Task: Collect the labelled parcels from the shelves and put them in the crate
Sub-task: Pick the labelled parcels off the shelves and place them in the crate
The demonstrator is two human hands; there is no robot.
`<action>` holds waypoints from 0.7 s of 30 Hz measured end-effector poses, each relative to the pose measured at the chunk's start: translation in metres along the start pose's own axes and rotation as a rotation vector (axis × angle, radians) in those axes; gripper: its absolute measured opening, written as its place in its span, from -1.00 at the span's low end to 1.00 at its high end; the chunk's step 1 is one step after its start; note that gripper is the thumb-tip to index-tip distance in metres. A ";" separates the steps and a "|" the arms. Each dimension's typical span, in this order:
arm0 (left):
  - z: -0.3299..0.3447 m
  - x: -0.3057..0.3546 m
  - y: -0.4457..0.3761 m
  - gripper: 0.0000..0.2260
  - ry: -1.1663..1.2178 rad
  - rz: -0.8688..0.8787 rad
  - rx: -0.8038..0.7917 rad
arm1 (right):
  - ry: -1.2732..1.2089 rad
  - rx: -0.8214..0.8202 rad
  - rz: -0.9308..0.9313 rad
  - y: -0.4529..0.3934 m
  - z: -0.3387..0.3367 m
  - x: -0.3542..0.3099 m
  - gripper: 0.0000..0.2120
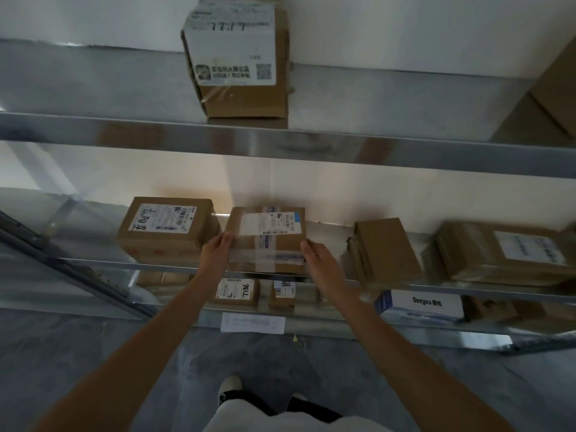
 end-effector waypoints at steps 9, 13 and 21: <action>0.007 0.023 -0.003 -0.77 -0.369 0.349 0.014 | 0.171 0.189 -0.091 0.011 -0.017 0.001 -0.48; 0.038 0.069 -0.001 -0.64 -0.613 0.602 0.006 | 0.424 0.569 -0.075 0.021 -0.094 0.023 -0.38; 0.165 0.093 0.021 -0.66 -0.506 0.622 -0.319 | 0.484 0.572 0.324 0.045 -0.142 0.103 0.08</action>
Point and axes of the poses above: each hand's wrist, its own y-axis away from the middle knuckle, its own z-axis out of the palm, x = y × z, the point moved 8 cm from there along -y, towards the middle knuckle, and after that the axes turned 2 degrees about y, right-handed, at the moved point
